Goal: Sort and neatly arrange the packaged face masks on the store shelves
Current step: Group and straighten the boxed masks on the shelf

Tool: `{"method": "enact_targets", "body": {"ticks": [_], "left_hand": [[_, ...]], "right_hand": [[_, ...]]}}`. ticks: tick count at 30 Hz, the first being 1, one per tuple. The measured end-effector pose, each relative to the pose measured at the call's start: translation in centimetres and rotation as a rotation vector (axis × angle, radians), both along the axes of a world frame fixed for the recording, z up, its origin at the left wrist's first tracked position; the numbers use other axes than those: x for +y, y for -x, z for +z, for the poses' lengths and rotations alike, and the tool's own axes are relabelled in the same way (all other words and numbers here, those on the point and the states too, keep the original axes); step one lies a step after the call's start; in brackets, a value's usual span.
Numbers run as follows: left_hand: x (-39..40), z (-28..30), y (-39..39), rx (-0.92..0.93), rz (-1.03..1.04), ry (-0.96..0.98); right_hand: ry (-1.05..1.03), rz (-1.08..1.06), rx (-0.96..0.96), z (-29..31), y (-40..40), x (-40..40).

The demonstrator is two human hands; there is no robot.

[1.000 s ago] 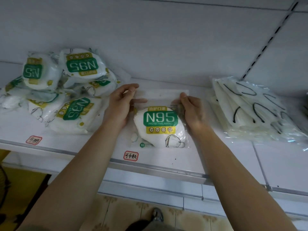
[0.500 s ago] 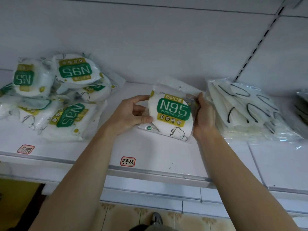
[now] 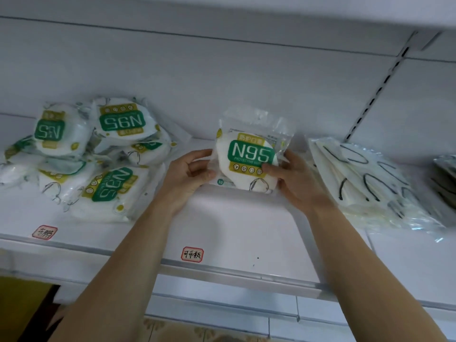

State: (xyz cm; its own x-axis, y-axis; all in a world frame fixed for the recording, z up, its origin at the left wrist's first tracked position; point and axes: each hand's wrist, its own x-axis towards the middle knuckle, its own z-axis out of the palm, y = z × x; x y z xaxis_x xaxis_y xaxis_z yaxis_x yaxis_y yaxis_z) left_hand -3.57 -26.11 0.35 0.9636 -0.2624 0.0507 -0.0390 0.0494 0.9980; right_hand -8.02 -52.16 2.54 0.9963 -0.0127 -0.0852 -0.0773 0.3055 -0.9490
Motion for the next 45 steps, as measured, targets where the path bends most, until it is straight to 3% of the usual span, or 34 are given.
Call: {"method": "enact_targets", "body": {"ticks": [5, 12, 20, 23, 27, 30, 33, 35, 37, 39, 42, 45], "left_hand": [[-0.2, -0.4, 1.0, -0.239, 0.367, -0.417], [0.4, -2.8, 3.8, -0.611, 0.155, -0.810], [0.7, -1.7, 3.6, -0.460, 0.100, -0.806], [1.0, -0.9, 4.2, -0.460, -0.026, -0.895], [3.5, 2.2, 6.4, -0.509, -0.127, -0.764], [8.2, 4.5, 7.0, -0.604, 0.156, -0.668], [13.5, 4.1, 5.4, -0.511, 0.440, -0.772], [15.4, 3.2, 4.8, -0.418, 0.442, -0.824], [15.8, 2.4, 5.0, -0.417, 0.391, -0.798], [15.8, 2.1, 5.3, -0.408, 0.371, -0.669], [15.9, 2.2, 6.2, -0.305, 0.366, -0.362], [15.9, 2.9, 6.4, -0.327, 0.397, -0.309]], "right_hand": [[0.245, -0.248, 0.014, 1.2, -6.2, 0.9], [0.310, -0.326, 0.097, -0.3, -11.1, 6.0], [0.338, -0.476, 0.059, -1.2, -11.7, 7.0], [0.376, -0.508, 0.065, -0.8, -11.6, 7.1], [0.507, -0.674, 0.016, -0.6, -10.0, 8.1], [0.668, -0.863, -0.146, -1.3, -6.8, 11.2], [0.735, -0.418, -0.014, -0.8, -3.0, 17.7], [0.829, -0.117, 0.084, -0.6, -1.4, 22.1], [0.871, -0.093, 0.012, -1.0, -0.6, 25.0], [0.781, -0.207, -0.032, -1.5, 0.3, 25.8], [0.418, -0.421, -0.038, -0.9, 2.9, 24.0], [0.182, -0.441, -0.010, 1.4, 5.7, 21.0]]}}
